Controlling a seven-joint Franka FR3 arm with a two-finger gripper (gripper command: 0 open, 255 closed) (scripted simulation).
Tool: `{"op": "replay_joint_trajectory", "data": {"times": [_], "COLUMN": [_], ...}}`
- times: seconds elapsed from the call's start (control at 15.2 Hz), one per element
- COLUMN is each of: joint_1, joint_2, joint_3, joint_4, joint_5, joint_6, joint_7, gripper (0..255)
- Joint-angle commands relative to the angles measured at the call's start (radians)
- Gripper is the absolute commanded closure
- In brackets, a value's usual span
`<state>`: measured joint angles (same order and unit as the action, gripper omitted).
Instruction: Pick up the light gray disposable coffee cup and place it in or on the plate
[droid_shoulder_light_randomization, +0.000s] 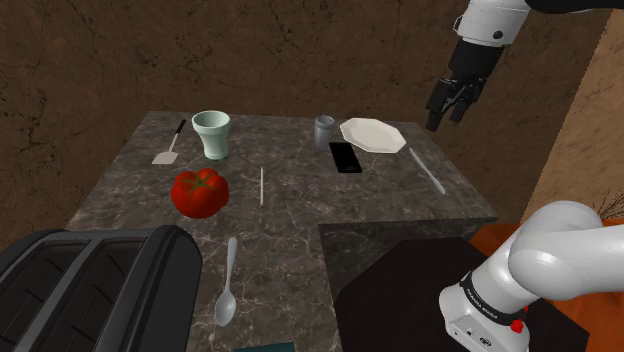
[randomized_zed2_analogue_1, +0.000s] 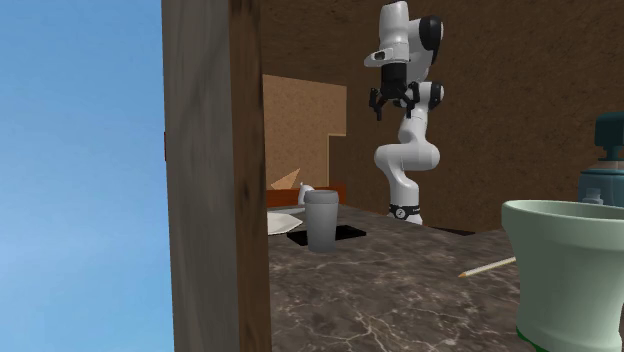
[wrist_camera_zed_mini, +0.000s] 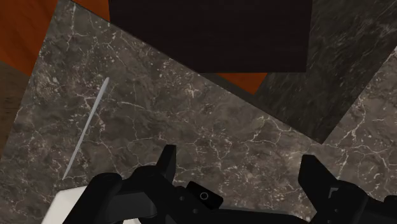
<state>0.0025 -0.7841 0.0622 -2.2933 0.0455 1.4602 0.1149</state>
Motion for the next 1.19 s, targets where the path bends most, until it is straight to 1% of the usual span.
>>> {"op": "replay_joint_trajectory", "data": {"times": [0.0, 0.26, 0.53, 0.79, 1.12], "joint_1": [0.0, -0.009, -0.017, -0.024, -0.032], "joint_2": [0.0, 0.124, 0.258, 0.398, 0.58], "joint_3": [0.0, -0.003, -0.006, -0.008, -0.011], "joint_4": [0.0, 0.016, 0.053, 0.113, 0.217], "joint_5": [0.0, -0.008, -0.015, -0.022, -0.032], "joint_6": [0.0, 0.115, 0.218, 0.306, 0.392], "joint_7": [0.0, -0.009, -0.016, -0.021, -0.026], "gripper": [0, 0, 0, 0, 0]}}
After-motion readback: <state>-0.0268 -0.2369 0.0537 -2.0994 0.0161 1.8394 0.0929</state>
